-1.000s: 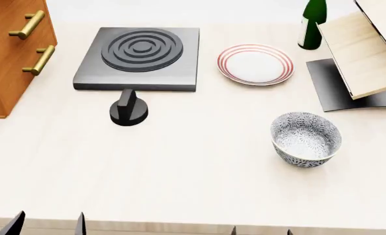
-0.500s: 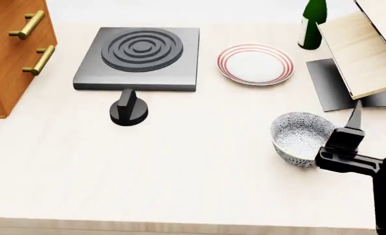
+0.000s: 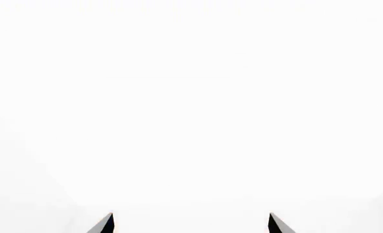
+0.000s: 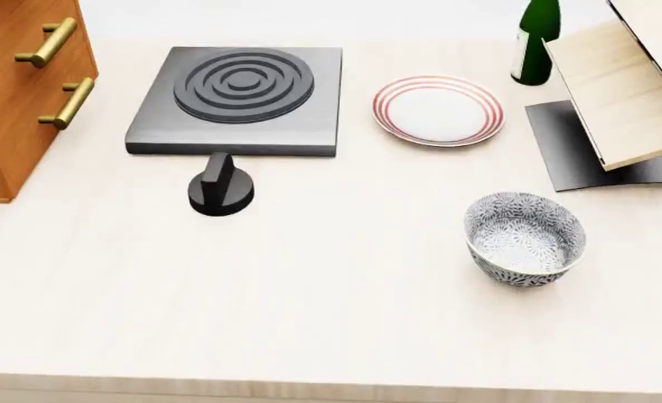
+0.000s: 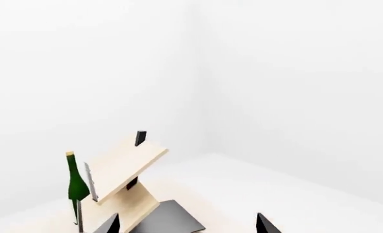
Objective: Put the bowl on the stove.
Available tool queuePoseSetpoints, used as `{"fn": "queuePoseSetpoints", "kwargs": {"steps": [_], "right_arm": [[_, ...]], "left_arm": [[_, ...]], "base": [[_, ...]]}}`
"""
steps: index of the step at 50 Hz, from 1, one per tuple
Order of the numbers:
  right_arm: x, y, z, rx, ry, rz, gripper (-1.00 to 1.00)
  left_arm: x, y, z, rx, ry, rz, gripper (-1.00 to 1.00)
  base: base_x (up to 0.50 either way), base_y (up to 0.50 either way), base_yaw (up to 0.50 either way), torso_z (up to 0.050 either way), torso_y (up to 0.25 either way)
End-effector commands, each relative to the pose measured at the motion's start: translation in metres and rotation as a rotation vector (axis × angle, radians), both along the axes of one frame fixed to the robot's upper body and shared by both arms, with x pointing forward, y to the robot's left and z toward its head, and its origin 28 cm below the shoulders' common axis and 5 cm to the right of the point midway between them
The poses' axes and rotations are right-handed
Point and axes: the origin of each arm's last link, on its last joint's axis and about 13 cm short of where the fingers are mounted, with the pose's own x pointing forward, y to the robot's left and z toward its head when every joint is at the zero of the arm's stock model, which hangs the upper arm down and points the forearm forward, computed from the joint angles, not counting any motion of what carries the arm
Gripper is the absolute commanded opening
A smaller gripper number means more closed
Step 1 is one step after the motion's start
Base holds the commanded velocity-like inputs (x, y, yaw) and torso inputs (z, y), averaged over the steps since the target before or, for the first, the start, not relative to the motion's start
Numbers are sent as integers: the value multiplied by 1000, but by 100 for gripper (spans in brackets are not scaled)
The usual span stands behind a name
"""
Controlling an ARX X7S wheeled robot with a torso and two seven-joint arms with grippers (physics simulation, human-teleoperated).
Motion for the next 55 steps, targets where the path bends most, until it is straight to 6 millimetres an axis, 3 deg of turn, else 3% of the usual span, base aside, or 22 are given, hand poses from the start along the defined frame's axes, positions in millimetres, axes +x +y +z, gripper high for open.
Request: {"fn": "queuePoseSetpoints", "kwargs": {"steps": [1, 14, 47, 55], "right_arm": [[-18, -19, -5, 19, -8, -66, 100], [-17, -15, -8, 11, 22, -21, 100], [-15, -11, -6, -25, 24, 31, 100], [-15, -8, -8, -26, 43, 45, 100]], "left_arm": [[-15, -2, 12, 0, -68, -25, 100], [-13, -2, 11, 2, -65, -18, 100], [-10, -1, 7, 0, -52, -16, 100], [-9, -1, 7, -2, -50, -17, 100]], "base": [[0, 0, 0, 0, 0], [0, 16, 0, 0, 0], [0, 495, 0, 0, 0], [0, 4, 0, 0, 0]]}}
